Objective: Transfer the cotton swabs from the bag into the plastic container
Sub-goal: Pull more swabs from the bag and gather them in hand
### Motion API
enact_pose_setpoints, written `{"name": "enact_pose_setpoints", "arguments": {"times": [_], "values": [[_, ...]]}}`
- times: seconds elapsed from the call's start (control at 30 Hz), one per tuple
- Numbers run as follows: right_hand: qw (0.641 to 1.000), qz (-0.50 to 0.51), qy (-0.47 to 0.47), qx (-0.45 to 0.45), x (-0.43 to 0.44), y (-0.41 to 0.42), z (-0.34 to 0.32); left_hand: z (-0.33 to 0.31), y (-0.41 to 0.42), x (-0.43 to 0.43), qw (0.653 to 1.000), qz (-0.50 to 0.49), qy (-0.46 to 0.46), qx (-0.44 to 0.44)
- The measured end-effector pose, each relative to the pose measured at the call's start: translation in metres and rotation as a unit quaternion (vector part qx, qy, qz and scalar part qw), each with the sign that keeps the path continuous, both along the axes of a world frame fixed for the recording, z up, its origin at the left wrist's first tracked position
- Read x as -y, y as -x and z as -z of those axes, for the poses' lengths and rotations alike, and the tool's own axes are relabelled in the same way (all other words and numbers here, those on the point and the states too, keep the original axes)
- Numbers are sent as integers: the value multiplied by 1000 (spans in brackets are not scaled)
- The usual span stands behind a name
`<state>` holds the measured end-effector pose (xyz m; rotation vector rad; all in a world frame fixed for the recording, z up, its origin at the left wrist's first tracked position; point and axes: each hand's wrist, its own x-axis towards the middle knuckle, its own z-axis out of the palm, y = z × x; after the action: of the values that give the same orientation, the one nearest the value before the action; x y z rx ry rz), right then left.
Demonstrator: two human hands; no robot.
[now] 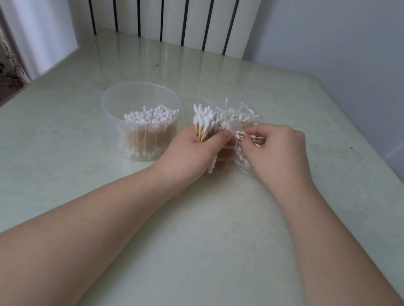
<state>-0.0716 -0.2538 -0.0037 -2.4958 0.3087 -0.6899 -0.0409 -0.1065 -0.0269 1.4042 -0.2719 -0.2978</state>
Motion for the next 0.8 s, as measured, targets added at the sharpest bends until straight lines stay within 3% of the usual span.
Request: {"name": "enact_pose_setpoints", "arguments": {"times": [0.47, 0.67, 0.8], "values": [[987, -15, 82, 138, 7, 2, -7, -1, 0, -1, 999, -29, 5, 28], [994, 1, -76, 83, 8, 7, -10, -2, -1, -1, 999, -40, 26, 5], [968, -14, -236, 80, 11, 8, -16, 2, -4, 0, 998, -54, 21, -5]]}}
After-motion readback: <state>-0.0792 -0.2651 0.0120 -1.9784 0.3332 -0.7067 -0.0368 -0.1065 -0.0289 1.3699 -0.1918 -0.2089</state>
